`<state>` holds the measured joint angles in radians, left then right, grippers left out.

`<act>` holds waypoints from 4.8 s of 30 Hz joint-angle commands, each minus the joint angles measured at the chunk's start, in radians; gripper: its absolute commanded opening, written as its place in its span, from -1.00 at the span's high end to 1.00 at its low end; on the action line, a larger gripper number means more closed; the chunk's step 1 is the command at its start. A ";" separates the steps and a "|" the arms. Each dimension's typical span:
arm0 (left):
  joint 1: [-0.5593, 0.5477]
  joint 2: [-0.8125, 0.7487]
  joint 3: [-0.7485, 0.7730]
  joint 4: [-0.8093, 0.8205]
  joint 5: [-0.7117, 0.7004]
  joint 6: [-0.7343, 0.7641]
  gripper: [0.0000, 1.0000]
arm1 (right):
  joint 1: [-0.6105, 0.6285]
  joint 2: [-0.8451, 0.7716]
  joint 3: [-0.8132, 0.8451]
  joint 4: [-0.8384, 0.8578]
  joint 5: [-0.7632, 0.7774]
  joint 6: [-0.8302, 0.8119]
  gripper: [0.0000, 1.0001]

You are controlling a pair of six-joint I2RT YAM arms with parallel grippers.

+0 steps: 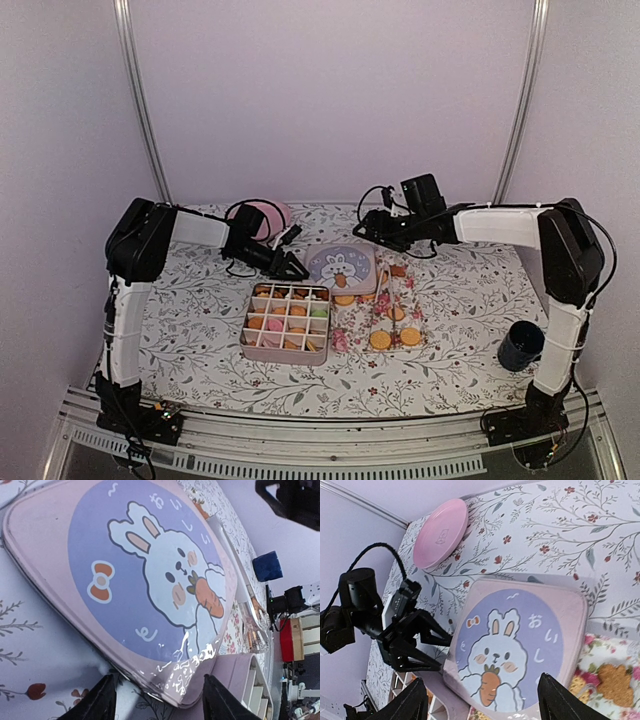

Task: Pack the cookies
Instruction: Pick up the box lid from the plate, then place the box lid on the packing box.

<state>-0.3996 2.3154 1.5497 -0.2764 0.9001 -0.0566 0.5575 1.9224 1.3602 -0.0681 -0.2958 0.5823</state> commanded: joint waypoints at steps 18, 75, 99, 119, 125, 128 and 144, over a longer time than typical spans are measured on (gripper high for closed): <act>0.016 0.048 0.036 -0.129 -0.085 0.054 -0.18 | -0.118 0.374 0.343 -0.135 -0.183 -0.176 -0.54; 0.158 -0.197 0.083 -0.288 -0.033 0.130 -0.52 | -0.103 0.175 0.292 0.107 -0.351 0.095 0.86; 0.872 -0.981 -0.432 -0.223 -0.225 0.214 -0.99 | 0.125 -0.180 0.021 0.309 -0.285 0.206 0.90; 0.503 -1.125 -0.727 -0.203 -0.271 0.335 -0.99 | 0.280 -0.085 -0.117 0.507 -0.293 0.371 0.91; 0.319 -1.083 -0.718 -0.221 -0.309 0.406 -0.98 | 0.287 -0.038 -0.141 0.594 -0.298 0.412 0.91; 0.262 -1.061 -0.717 -0.235 -0.294 0.449 -0.99 | 0.286 -0.021 -0.190 0.658 -0.306 0.451 0.91; 0.041 -0.922 -0.739 -0.119 -0.422 0.514 -0.98 | 0.277 0.074 -0.264 0.814 -0.341 0.549 0.91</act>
<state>-0.3164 1.3567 0.8154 -0.4393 0.5373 0.4232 0.8379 1.9579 1.0843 0.6670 -0.6102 1.1107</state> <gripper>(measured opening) 0.992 0.084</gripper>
